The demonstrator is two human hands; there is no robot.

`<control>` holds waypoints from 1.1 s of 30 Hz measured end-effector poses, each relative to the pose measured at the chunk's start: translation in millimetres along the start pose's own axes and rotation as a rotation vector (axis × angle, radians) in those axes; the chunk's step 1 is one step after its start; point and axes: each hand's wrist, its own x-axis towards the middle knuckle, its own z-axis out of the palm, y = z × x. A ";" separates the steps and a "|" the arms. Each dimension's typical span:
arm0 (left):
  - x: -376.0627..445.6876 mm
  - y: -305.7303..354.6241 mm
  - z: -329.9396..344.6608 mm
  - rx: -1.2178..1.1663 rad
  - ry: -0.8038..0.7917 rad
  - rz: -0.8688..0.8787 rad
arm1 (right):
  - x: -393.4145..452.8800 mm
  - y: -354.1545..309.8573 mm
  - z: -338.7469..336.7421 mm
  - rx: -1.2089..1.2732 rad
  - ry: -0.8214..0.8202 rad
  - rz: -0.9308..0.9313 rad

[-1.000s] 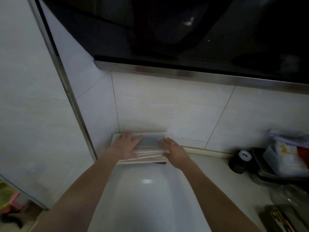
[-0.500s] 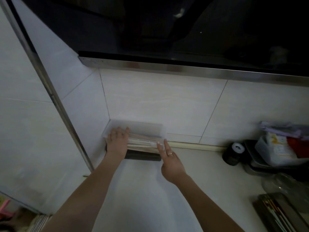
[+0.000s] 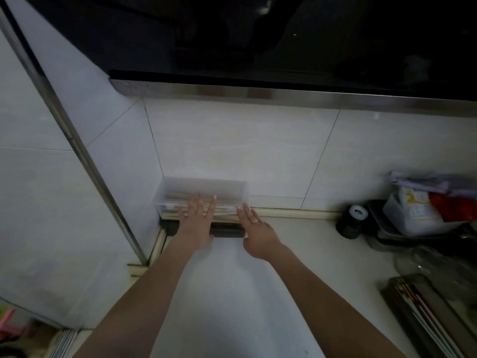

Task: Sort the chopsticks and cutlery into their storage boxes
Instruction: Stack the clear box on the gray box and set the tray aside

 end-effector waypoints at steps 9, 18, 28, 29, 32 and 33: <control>-12.6 24.9 1.7 0.076 0.108 0.079 | -108.9 101.3 15.4 0.116 0.389 0.307; -28.3 128.9 27.4 0.059 0.099 0.580 | -289.2 208.8 46.9 -0.080 0.461 0.961; -52.5 216.7 36.7 -0.153 0.077 0.803 | -325.9 207.2 70.4 0.176 0.422 1.026; -54.1 219.8 37.4 -0.191 0.082 0.803 | -324.9 201.9 72.8 0.190 0.444 1.020; -54.8 224.9 40.9 -0.326 0.090 0.770 | -321.5 181.1 83.6 0.159 0.418 0.910; -54.6 225.2 42.5 -0.387 0.069 0.735 | -319.3 171.7 86.3 0.140 0.397 0.853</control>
